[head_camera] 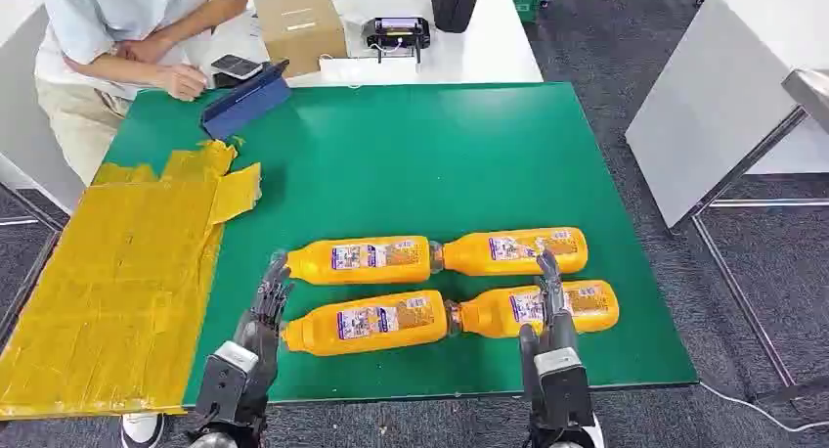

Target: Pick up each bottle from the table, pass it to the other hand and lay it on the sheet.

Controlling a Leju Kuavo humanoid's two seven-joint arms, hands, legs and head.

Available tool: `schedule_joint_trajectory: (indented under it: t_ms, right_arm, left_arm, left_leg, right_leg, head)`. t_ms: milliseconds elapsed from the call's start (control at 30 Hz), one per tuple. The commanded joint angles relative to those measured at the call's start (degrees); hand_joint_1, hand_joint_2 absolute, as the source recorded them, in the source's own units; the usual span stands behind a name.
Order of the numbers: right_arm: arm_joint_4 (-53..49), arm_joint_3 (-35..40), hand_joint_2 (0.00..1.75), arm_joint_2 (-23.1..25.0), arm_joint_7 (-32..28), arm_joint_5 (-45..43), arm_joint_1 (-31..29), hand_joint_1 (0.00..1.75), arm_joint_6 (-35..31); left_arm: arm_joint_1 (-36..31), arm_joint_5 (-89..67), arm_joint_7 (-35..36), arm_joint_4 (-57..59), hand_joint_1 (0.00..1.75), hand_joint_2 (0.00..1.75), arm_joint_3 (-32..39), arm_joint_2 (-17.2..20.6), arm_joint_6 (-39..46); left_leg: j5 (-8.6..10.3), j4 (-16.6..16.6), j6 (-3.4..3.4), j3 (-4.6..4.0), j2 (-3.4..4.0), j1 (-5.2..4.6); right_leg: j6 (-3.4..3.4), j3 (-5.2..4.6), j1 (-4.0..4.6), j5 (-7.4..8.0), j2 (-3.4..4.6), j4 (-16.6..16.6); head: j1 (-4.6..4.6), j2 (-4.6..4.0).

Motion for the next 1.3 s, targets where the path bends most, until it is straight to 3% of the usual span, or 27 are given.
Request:
schedule_joint_trajectory:
  t_ms: [33,100,133,467,500,533,567,600,633,667,1167,1233,1300]
  right_arm:
    - [0.56,2.50,0.00,-0.17,-6.96,-7.43,-1.42,0.00,7.25]
    - [0.56,2.50,0.00,-0.17,-6.96,-7.43,-1.42,0.00,7.25]
    - [1.34,1.92,0.00,-0.05,-8.15,-14.63,-1.59,0.00,14.19]
    - [1.55,2.67,0.00,1.19,-7.92,-14.52,-2.10,0.00,13.85]
    - [1.55,2.67,1.75,1.19,-7.92,-14.52,-2.10,0.00,13.85]
    - [1.55,2.67,1.75,1.19,-7.92,-14.52,-2.10,0.02,13.85]
    - [1.55,2.67,1.75,1.19,-7.92,-14.52,-2.10,0.45,13.85]
    - [1.55,2.67,1.75,1.19,-7.92,-14.52,-2.10,1.40,13.85]
    - [1.55,2.67,1.75,1.19,-7.92,-14.52,-2.10,1.66,13.85]
    - [1.60,3.10,1.75,1.58,-7.93,-14.16,-2.31,1.75,13.46]
    - [1.55,4.26,1.75,2.11,-7.46,-13.79,-2.88,1.75,12.34]
    - [1.33,4.94,1.75,2.05,-6.98,-13.60,-3.43,1.75,11.16]
    - [0.40,5.25,1.75,0.93,-6.82,-14.25,-3.58,1.75,9.57]
  left_arm:
    - [1.58,3.57,-7.08,-0.61,0.00,0.00,2.57,-2.52,5.40]
    - [1.58,3.57,-7.08,-0.61,0.00,0.00,2.57,-2.52,5.40]
    - [3.48,3.97,-10.89,-1.62,0.00,0.00,2.26,-1.80,5.77]
    - [6.34,3.92,-11.26,-4.87,0.00,0.00,1.80,-0.57,6.00]
    - [6.34,3.92,-11.26,-4.87,0.00,1.75,1.80,-0.57,6.00]
    - [6.34,3.92,-11.26,-4.87,0.35,1.75,1.80,-0.57,6.00]
    - [6.34,3.92,-11.26,-4.87,1.75,1.75,1.80,-0.57,6.00]
    - [6.34,3.92,-11.26,-4.87,1.75,1.75,1.80,-0.57,6.00]
    - [6.34,3.92,-11.26,-4.87,1.75,1.75,1.80,-0.57,6.00]
    - [7.55,4.03,-11.31,-6.31,1.75,1.75,1.66,-0.13,6.14]
    - [9.69,4.05,-11.50,-9.50,1.75,1.75,1.15,1.18,6.34]
    - [10.49,4.44,-11.66,-11.78,1.75,1.75,0.71,2.17,6.24]
    - [9.48,5.18,-11.75,-12.68,1.75,1.75,0.33,2.71,6.30]
  left_leg:
    - [-0.07,-0.04,-0.05,0.21,-0.05,0.06]
    - [-0.10,-0.04,-0.06,0.26,-0.07,0.07]
    - [-0.05,-0.05,-0.04,0.16,-0.05,0.04]
    - [-0.05,-0.04,-0.04,0.17,-0.04,0.04]
    - [-0.11,-0.03,-0.06,0.29,-0.07,0.08]
    - [-0.13,-0.04,-0.07,0.33,-0.08,0.09]
    - [-0.05,-0.04,-0.04,0.16,-0.05,0.05]
    - [-0.04,-0.05,-0.04,0.14,-0.04,0.03]
    - [-0.14,-0.02,-0.07,0.34,-0.10,0.08]
    - [-0.06,-0.05,-0.04,0.19,-0.05,0.03]
    - [-0.09,-0.05,-0.06,0.25,-0.06,0.06]
    - [-0.34,0.07,-0.10,0.36,0.49,0.09]
    - [-0.21,0.02,-0.10,0.11,0.33,0.06]
  right_leg:
    - [-0.06,0.23,0.03,-0.06,0.16,-0.08]
    - [-0.08,0.29,0.04,-0.08,0.17,-0.09]
    - [-0.05,0.17,0.01,-0.04,0.13,-0.07]
    - [-0.05,0.18,0.01,-0.04,0.14,-0.07]
    - [-0.09,0.32,0.04,-0.09,0.20,-0.09]
    - [-0.09,0.36,0.04,-0.10,0.20,-0.10]
    - [-0.05,0.18,0.02,-0.04,0.13,-0.07]
    - [-0.04,0.15,0.01,-0.03,0.12,-0.06]
    - [-0.09,0.38,0.03,-0.12,0.21,-0.09]
    - [-0.06,0.20,0.01,-0.05,0.14,-0.07]
    - [-0.07,0.27,0.02,-0.07,0.18,-0.08]
    - [-0.12,0.28,0.05,-0.13,0.79,0.02]
    - [-0.07,0.08,0.06,-0.04,0.48,0.02]
  head:
    - [0.00,0.00]
    - [0.00,0.00]
    - [0.00,0.00]
    - [0.00,0.00]
    - [0.00,0.00]
    - [0.00,0.00]
    - [0.00,0.00]
    - [0.00,0.00]
    - [0.00,0.00]
    - [0.00,0.00]
    - [0.00,0.00]
    - [0.02,0.00]
    - [0.00,0.00]
